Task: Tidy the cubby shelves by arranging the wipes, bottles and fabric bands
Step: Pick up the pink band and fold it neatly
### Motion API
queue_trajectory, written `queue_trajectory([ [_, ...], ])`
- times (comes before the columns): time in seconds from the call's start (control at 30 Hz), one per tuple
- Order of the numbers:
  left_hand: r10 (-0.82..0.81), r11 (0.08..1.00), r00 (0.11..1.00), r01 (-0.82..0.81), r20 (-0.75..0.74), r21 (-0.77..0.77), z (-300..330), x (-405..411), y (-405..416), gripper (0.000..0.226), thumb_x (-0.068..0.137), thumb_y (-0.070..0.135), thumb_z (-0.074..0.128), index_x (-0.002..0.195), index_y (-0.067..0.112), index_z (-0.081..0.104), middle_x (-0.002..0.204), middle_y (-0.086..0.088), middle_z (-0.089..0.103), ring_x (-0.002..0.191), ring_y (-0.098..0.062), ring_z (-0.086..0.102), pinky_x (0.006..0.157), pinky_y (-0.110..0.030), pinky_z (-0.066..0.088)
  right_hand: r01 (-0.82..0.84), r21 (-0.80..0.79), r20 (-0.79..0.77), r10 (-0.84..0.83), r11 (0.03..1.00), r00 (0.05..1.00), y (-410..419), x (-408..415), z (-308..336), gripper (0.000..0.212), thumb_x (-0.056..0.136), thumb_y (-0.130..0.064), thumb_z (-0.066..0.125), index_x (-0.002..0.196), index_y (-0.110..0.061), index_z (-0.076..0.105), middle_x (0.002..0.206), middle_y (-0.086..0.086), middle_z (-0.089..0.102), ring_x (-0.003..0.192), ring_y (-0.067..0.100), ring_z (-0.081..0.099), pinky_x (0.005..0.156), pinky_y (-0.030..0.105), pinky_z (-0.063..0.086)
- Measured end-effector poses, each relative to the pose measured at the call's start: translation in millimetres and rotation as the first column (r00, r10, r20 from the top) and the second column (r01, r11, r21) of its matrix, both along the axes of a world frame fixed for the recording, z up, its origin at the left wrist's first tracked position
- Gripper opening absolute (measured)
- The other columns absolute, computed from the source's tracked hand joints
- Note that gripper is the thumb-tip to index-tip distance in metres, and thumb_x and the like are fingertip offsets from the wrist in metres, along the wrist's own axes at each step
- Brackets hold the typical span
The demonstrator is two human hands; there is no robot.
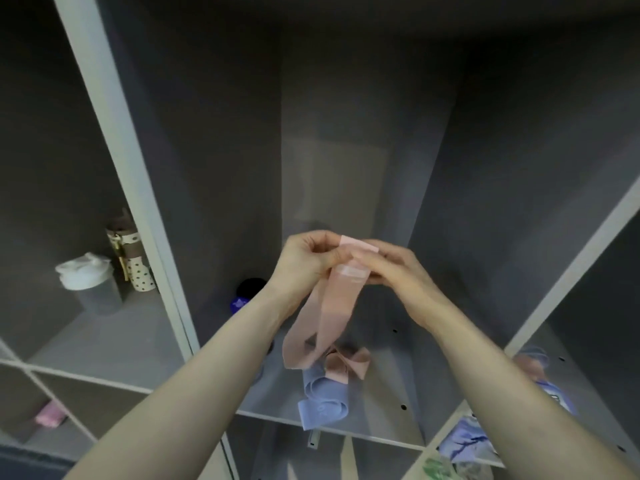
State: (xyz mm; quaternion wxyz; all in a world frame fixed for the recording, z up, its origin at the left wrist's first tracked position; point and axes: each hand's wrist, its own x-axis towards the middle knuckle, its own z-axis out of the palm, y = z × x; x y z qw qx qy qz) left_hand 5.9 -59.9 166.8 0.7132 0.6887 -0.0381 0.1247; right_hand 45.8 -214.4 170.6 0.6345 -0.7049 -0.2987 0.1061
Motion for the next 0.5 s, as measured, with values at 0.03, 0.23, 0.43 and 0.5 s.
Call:
queue_trajectory([
  [0.03,0.045,0.997,0.999,-0.046,0.021,0.054,-1.1,-1.6,-0.2,0.013,0.08,0.01,0.071,0.089,0.001,0.069,0.078,-0.009,0.067,0.07,-0.017,0.061,0.062,-0.026,0.05,0.063,-0.005,0.06,-0.063,0.998,0.996,4.1,-2.3,-0.5,0.015,0.087,-0.02,0.062,0.097,-0.018,0.074,0.083,-0.001,0.075,0.081,0.009,0.069,0.071,0.022,0.055],
  [0.23,0.2,0.978,0.975,-0.205,0.095,0.047,-18.6,1.6,19.3,0.041,0.074,0.027,0.075,0.109,0.015,0.058,0.102,-0.002,0.066,0.097,-0.016,0.064,0.086,-0.029,0.053,0.224,0.009,0.107,-0.224,0.974,0.969,24.1,0.7,11.6,0.018,0.086,-0.015,0.063,0.073,-0.024,0.072,0.057,-0.012,0.068,0.057,-0.001,0.061,0.052,0.018,0.051],
  [0.43,-0.124,0.978,0.99,0.11,-0.067,-0.178,-33.5,6.3,13.8,0.027,0.083,0.022,0.063,0.106,0.007,0.067,0.092,-0.014,0.074,0.08,-0.03,0.073,0.07,-0.034,0.059,0.194,-0.06,0.115,-0.186,0.979,0.976,43.6,9.6,16.6,0.009,0.085,-0.017,0.065,0.082,-0.018,0.074,0.068,0.0,0.069,0.055,0.006,0.061,0.046,0.022,0.048],
  [0.5,0.012,0.974,0.996,-0.032,-0.092,-0.225,-39.9,12.6,9.4,0.022,0.085,0.02,0.062,0.097,0.003,0.069,0.084,-0.014,0.075,0.067,-0.027,0.072,0.065,-0.034,0.06,0.259,0.031,0.027,-0.259,0.965,0.965,43.9,20.0,3.3,0.012,0.086,-0.022,0.064,0.088,-0.014,0.072,0.07,-0.001,0.067,0.056,0.001,0.06,0.049,0.014,0.045],
])
